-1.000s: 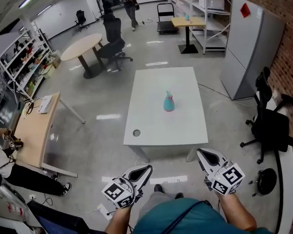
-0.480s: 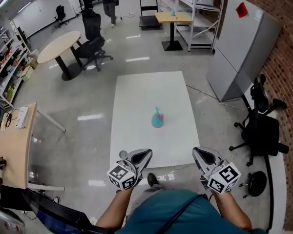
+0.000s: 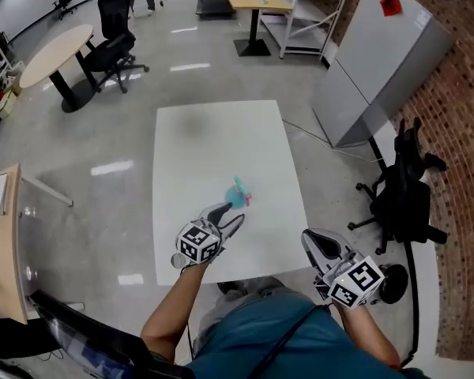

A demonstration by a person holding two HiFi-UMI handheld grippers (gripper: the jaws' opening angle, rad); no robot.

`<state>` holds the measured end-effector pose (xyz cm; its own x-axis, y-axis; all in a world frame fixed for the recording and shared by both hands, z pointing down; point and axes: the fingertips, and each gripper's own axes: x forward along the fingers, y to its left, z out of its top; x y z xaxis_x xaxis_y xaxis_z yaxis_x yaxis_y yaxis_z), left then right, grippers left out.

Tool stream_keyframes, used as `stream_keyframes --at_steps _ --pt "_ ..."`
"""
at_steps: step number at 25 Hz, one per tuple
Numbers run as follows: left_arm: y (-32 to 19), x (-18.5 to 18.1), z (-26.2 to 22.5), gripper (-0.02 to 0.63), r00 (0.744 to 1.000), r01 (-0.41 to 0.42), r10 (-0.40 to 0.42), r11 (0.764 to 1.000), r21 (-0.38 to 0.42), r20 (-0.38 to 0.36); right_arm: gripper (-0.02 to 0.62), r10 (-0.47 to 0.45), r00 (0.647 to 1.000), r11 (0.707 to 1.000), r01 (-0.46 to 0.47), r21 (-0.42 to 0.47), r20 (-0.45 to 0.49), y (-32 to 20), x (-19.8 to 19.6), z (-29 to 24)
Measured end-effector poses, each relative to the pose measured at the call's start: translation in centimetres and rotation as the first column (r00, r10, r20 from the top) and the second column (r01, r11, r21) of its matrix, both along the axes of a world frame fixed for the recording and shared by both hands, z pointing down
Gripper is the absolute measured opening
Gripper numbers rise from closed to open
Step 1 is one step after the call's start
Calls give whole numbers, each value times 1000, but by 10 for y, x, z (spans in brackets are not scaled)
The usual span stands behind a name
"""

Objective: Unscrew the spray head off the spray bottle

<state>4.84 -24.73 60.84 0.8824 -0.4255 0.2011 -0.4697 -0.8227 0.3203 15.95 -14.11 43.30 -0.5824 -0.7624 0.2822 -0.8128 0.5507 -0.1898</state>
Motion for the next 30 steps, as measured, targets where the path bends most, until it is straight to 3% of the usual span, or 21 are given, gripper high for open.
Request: stream_keyframes --at_steps 2,5,11,15,18,19,22,24,27,30 --pt "-21 6 17 272 998 27 -29 999 39 49 0 -8 1000 1000 8 -15 -8 -14 2 2" --pt "-47 10 50 463 977 68 -94 988 138 193 2 -28 999 999 28 -36 -17 -34 4 6" --pt "-74 48 89 465 956 -76 11 975 210 294 2 -109 993 990 104 -95 -46 -71 5 27" --pt "-87 66 105 464 945 -88 2 965 247 326 3 -178 984 972 177 -155 5 -89 -6 45" --pt "-92 64 123 458 924 -45 -48 972 232 379 98 -219 975 953 224 -203 44 -102 -18 59" --pt "-93 62 126 419 917 -27 -67 973 229 392 130 -233 971 945 239 -222 53 -108 -24 64" --pt "-92 57 127 416 877 -15 -97 973 229 471 173 -285 958 918 278 -283 18 -131 -43 80" --pt "-86 56 125 415 828 -49 -97 969 244 552 179 -321 945 888 277 -367 -65 -146 -53 103" --pt "-76 54 114 414 760 -103 -102 956 274 642 179 -397 896 802 232 -551 -201 -155 -55 154" --pt "-66 51 101 413 713 -142 -100 948 283 694 183 -454 879 695 250 -674 -142 -146 -60 176"
